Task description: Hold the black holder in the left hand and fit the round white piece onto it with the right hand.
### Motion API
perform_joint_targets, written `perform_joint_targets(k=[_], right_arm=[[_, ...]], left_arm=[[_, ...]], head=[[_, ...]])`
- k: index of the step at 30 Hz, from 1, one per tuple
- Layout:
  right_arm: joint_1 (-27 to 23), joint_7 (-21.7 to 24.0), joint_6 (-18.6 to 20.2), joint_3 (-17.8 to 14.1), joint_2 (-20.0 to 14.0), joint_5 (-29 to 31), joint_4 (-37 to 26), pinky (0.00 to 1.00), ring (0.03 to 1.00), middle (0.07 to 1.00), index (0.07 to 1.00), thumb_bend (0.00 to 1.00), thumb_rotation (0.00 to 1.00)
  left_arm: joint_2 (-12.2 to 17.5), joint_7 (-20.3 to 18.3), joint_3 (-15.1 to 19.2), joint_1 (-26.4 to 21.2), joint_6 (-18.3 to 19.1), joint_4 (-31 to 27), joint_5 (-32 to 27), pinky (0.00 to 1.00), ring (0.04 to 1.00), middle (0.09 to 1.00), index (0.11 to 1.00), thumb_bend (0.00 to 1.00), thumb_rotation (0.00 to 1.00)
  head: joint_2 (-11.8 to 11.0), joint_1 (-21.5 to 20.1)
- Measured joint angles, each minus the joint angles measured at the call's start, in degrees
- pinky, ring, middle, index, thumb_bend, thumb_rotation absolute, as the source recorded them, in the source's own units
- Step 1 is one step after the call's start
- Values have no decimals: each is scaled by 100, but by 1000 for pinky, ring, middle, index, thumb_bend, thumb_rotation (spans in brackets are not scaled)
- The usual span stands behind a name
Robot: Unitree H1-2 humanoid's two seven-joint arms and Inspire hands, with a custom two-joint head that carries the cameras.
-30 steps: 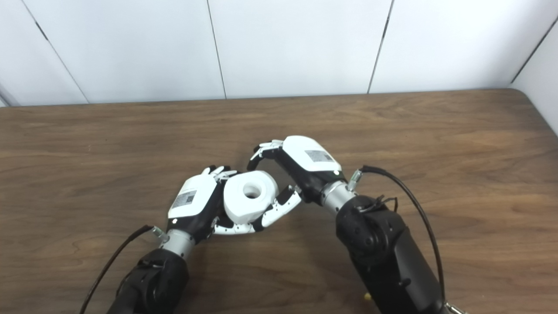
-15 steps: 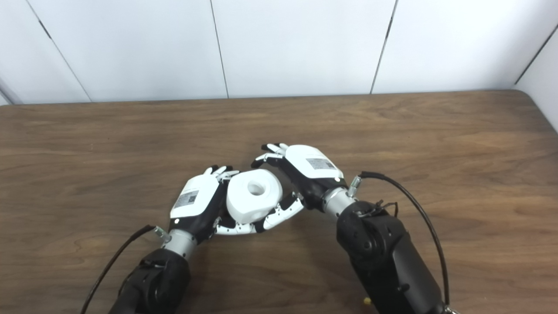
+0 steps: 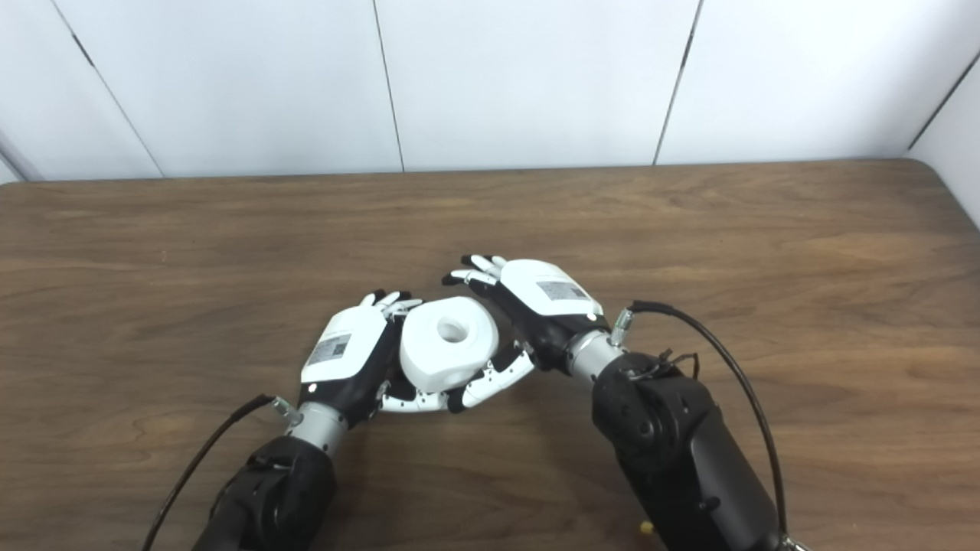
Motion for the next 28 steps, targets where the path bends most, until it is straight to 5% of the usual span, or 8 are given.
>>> perform_joint_targets(k=[10, 13, 15, 28], right_arm=[[-52, 188, 18, -85, -80, -8, -1, 925, 1000, 1000, 934, 1000, 410], [-100, 212, 18, -172, -113, 17, -2, 911, 1000, 1000, 944, 1000, 404], [-120, 211, 16, -236, -136, 70, -3, 899, 1000, 1000, 953, 1000, 409], [-237, 196, 18, -369, -185, 258, -1, 870, 1000, 1000, 979, 1000, 423]], left_arm=[[9, -76, -9, -15, 30, -20, 37, 948, 905, 833, 494, 521, 79], [20, -146, -15, -21, 61, -52, 87, 940, 904, 838, 617, 758, 262], [52, -283, -38, -28, 125, -121, 172, 946, 911, 849, 673, 819, 341], [191, -925, -22, 24, 340, -513, 460, 969, 941, 893, 926, 948, 404]], head=[[26, 61], [44, 132], [62, 158], [184, 202]])
